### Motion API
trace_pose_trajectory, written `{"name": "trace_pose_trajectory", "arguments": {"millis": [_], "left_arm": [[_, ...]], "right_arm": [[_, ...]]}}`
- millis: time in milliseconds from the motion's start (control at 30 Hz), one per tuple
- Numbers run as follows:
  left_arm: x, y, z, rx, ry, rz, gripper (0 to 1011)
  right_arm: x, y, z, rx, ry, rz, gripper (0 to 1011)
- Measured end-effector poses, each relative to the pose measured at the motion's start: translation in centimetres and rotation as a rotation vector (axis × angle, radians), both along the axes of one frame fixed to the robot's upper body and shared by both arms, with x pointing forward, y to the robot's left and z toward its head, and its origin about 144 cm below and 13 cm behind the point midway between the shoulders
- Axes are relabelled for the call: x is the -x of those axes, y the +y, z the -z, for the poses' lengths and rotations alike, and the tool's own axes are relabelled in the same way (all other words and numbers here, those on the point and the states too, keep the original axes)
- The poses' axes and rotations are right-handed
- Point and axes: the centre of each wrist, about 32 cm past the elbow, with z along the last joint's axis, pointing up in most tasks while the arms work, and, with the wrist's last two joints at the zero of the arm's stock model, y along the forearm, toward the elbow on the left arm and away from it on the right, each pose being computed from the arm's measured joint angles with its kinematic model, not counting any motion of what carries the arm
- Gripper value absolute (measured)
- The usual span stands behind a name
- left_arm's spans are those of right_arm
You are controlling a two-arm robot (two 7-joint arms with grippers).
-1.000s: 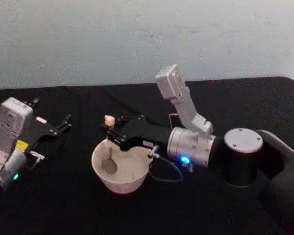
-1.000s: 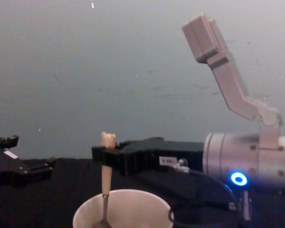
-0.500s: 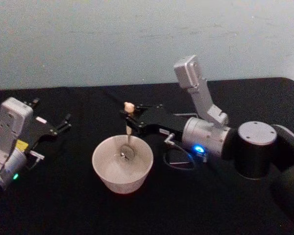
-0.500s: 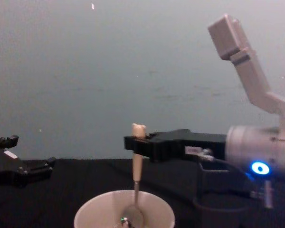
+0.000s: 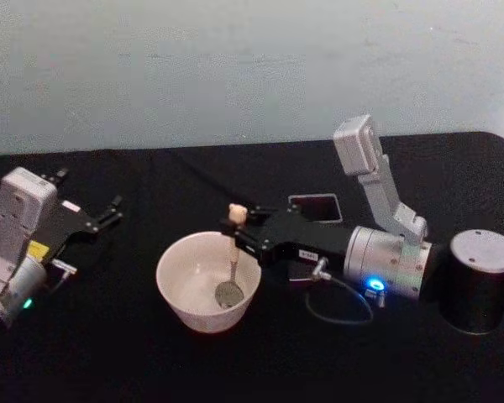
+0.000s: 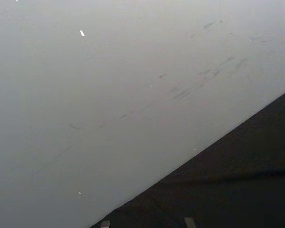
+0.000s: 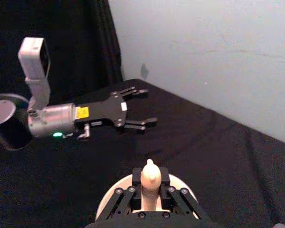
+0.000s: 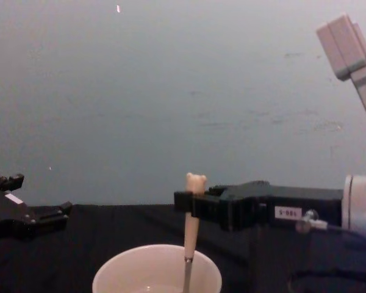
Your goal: Pick up the stirring spoon with one hand, stir inside the cup, then place it back in its original position.
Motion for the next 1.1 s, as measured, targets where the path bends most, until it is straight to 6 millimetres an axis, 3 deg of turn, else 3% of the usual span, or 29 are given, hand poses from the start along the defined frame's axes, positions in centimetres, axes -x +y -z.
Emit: {"name": "trace_pose_trajectory", "arguments": {"millis": [500, 867, 1100], "left_arm": [[0.0, 0.0, 0.0, 0.000, 0.000, 0.000, 1001], [0.0, 0.0, 0.0, 0.000, 0.000, 0.000, 1001], [0.0, 0.0, 0.0, 0.000, 0.000, 0.000, 1001]], "right_arm": [[0.7, 1.5, 0.3, 0.014, 0.013, -0.067, 212], [-0.3, 4.5, 0.3, -0.009, -0.019, 0.013, 212], [-1.1, 4.9, 0.3, -0.010, -0.040, 0.087, 212]]}}
